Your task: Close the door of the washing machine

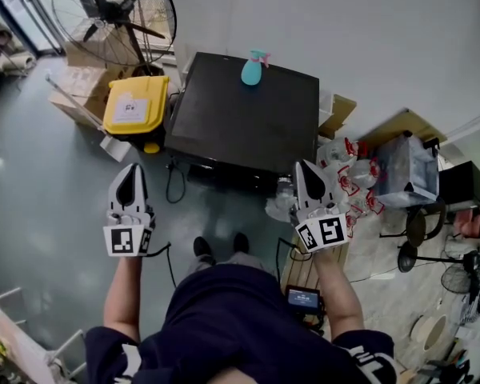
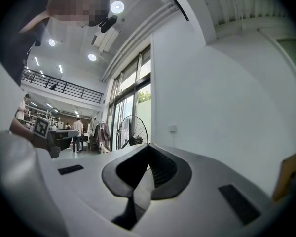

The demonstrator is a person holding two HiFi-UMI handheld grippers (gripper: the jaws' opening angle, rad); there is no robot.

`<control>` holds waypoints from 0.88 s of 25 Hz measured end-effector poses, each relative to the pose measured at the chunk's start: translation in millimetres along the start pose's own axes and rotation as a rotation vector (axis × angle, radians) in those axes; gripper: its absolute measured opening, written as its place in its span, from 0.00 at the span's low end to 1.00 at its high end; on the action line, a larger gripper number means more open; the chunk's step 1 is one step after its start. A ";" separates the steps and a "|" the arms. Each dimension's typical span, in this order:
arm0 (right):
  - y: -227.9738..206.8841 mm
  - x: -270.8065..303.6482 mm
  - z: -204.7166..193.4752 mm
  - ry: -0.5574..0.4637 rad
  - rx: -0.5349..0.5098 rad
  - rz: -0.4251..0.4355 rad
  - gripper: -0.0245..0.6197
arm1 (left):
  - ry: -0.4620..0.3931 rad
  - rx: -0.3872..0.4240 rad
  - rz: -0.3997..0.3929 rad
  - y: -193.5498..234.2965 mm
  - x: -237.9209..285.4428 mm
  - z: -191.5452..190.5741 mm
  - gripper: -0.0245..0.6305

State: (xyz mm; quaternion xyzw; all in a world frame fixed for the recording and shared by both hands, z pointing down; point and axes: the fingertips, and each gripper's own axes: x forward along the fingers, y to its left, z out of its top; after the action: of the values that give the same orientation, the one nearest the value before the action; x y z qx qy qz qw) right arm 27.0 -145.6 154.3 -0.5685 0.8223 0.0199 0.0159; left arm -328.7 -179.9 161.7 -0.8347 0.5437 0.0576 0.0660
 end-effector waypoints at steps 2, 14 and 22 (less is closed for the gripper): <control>-2.5 -2.7 4.7 -0.004 -0.024 -0.012 0.07 | -0.019 0.008 -0.007 -1.6 -0.2 8.6 0.07; -12.8 -5.9 19.3 0.002 -0.072 -0.044 0.07 | -0.048 0.000 0.008 3.3 -5.5 19.5 0.07; -18.6 -16.0 28.6 -0.005 -0.119 -0.086 0.07 | -0.048 0.016 0.029 6.0 -12.9 26.7 0.07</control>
State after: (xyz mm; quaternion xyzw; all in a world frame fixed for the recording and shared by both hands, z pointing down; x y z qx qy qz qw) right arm 50.1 -135.8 126.3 -0.6033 0.7943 0.0692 -0.0152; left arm -340.0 -166.1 137.3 -0.8246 0.5544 0.0743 0.0847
